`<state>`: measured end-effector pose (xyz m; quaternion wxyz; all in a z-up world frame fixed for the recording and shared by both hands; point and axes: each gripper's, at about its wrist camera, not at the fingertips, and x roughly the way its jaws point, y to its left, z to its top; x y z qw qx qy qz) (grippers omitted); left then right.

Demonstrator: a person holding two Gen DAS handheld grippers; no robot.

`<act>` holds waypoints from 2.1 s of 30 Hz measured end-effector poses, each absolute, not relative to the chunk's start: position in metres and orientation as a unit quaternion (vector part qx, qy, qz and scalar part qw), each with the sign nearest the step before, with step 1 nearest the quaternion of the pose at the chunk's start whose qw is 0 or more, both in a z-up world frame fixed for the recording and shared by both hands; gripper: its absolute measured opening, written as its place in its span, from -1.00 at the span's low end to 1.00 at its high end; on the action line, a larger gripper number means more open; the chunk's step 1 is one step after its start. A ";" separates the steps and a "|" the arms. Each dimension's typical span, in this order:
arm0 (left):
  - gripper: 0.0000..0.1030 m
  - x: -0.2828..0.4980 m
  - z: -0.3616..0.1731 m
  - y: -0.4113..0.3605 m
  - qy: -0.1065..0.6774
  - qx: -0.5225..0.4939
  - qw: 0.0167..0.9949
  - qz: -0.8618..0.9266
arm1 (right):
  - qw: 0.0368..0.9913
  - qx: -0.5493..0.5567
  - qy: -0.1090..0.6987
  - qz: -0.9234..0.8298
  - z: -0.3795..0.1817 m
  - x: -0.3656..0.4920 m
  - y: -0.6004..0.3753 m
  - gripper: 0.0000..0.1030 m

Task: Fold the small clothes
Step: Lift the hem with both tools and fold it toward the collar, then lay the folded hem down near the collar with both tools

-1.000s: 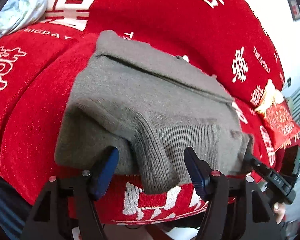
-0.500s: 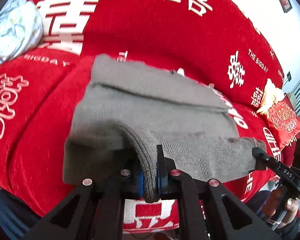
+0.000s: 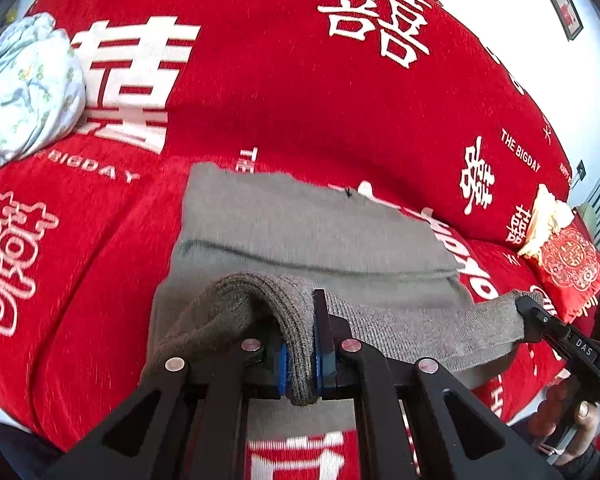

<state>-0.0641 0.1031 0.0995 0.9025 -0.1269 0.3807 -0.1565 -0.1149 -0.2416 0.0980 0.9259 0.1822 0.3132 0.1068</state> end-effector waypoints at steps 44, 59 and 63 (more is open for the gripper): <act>-0.80 0.062 0.077 0.086 0.369 -0.123 0.911 -0.134 | 0.932 0.173 0.307 0.084 0.077 0.023 -0.246 -0.82; -0.80 0.091 0.075 0.083 0.392 -0.130 0.900 -0.137 | 0.924 0.156 0.345 0.054 0.088 0.040 -0.244 -0.82; -0.80 0.097 0.077 0.082 0.403 -0.119 0.897 -0.139 | 0.922 0.132 0.362 0.041 0.097 0.047 -0.234 -0.83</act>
